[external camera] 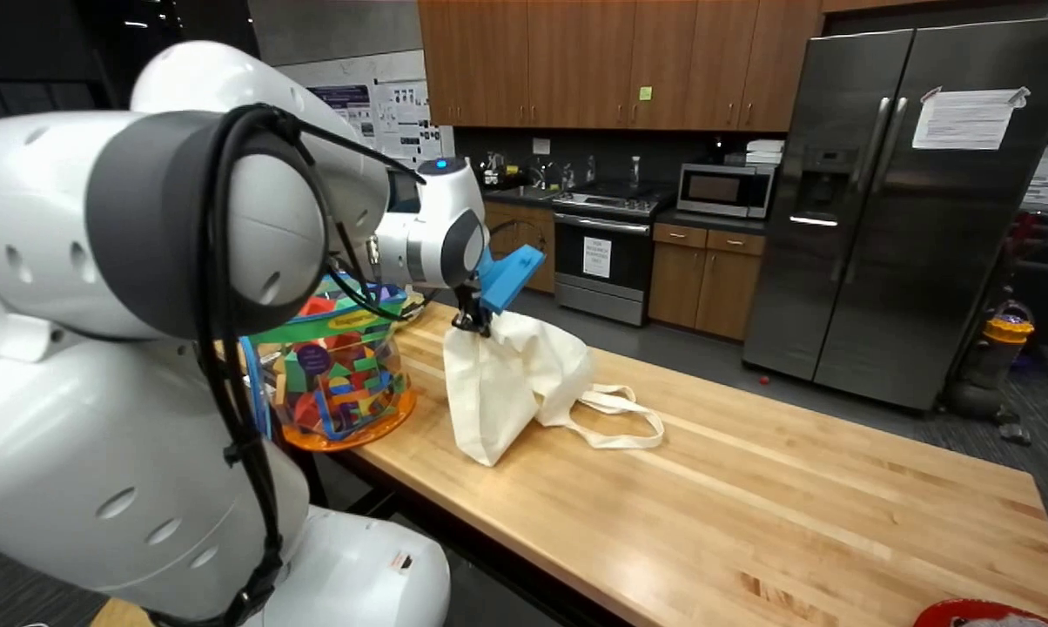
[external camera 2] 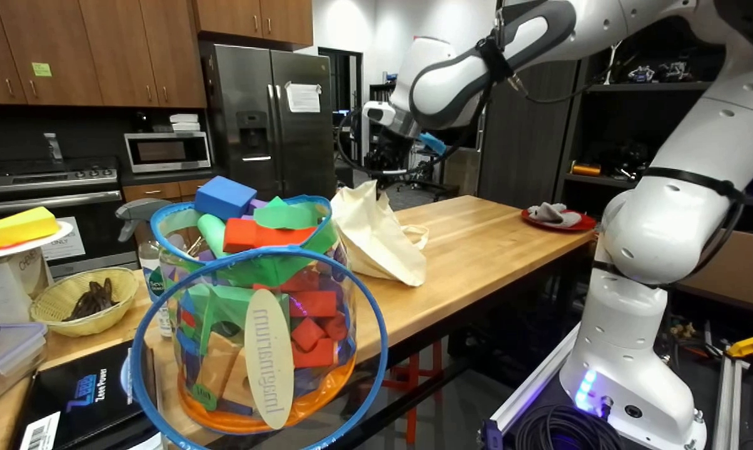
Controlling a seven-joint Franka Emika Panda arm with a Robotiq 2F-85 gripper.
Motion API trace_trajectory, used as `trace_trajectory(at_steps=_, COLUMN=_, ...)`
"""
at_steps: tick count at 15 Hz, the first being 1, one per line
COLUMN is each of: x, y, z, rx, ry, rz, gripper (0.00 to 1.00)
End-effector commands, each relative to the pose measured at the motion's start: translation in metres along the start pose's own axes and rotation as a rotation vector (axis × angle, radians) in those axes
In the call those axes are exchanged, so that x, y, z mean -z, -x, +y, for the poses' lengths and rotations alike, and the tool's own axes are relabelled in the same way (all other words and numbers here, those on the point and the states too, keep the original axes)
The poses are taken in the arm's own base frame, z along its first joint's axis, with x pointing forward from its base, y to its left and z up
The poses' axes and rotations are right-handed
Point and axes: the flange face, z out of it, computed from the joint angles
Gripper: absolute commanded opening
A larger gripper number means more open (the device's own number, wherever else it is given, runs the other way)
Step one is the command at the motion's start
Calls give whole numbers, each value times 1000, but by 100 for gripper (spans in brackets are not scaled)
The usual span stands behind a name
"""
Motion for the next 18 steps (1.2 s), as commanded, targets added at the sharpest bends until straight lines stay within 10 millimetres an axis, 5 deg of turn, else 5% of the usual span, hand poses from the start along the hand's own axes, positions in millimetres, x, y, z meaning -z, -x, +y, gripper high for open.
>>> trace_trajectory(at_steps=1, x=-39, y=70, z=-33, rx=-99, ry=-60, rz=-47, gripper=1)
trace_trajectory(at_steps=6, x=-59, y=187, z=-73, rx=-401, ry=-95, rz=-65, gripper=1)
trace_trajectory(at_steps=12, x=-38, y=310, z=-94, rx=-698, ry=-49, rz=-89, gripper=1)
trace_trajectory(at_steps=18, x=-14, y=384, z=-121, rx=-870, ry=4, rz=-114, gripper=1)
